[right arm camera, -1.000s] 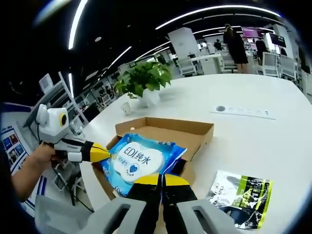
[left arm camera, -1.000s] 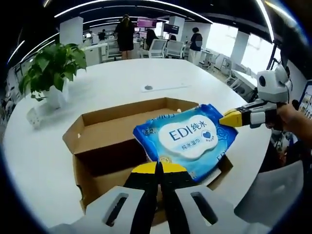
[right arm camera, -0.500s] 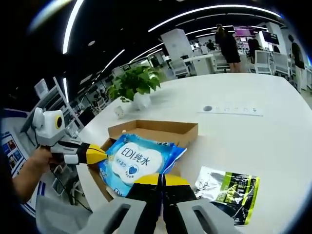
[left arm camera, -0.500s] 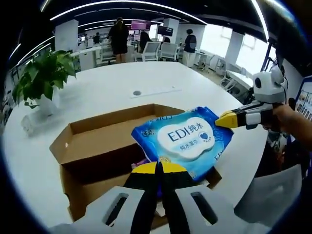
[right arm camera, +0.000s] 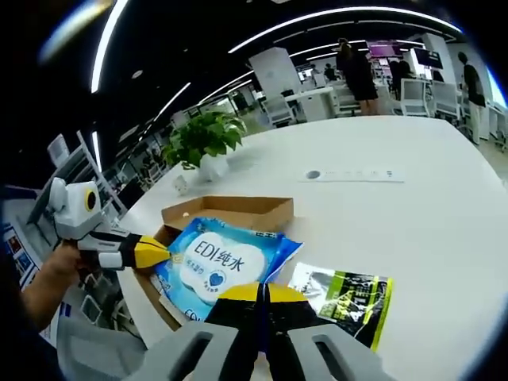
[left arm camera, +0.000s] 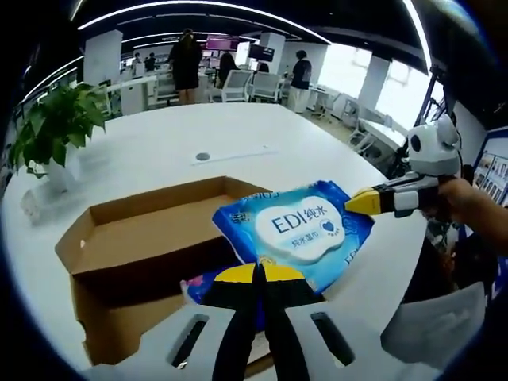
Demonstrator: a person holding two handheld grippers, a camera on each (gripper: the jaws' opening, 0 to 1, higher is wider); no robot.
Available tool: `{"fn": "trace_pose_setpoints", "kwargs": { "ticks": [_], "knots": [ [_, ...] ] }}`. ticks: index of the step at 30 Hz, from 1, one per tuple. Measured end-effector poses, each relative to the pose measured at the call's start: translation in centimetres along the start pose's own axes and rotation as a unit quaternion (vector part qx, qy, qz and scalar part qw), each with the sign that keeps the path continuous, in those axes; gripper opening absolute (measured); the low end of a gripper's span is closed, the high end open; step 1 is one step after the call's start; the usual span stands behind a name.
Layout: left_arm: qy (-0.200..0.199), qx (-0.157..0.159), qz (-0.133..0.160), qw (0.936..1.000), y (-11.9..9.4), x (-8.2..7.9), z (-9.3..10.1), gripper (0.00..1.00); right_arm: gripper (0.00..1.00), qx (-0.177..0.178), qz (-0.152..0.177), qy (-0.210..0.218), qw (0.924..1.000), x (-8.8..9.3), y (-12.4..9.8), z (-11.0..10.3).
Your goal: Operate the shoe box by opening the lid, removing the specified soft item, and placing it in the target area until the item is outside and the box remains undamaged.
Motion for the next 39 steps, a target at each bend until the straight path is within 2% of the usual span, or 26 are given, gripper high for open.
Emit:
{"fn": "trace_pose_setpoints", "kwargs": {
  "ticks": [18, 39],
  "knots": [
    [0.014, 0.025, 0.005, 0.9996, 2.5, -0.8, 3.6, 0.0, 0.0, 0.027, 0.004, 0.015, 0.9995, 0.4, -3.1, 3.0],
    [0.038, 0.05, -0.004, 0.998, 5.9, -1.1, 7.2, 0.0, 0.0, 0.064, -0.003, 0.028, 0.9976, 1.2, -5.0, 6.6]
  ]
}}
Point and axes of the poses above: the point that each gripper's makers call its tool centre point, and the gripper's own axes: y roughly forward along the fingers, z roughly to its right, x roughly out of its underside, the point moved 6 cm from there along -y, roughly backward along the fingers, and after that the axes turned 7 degrees about -x, right-handed, at the moved point
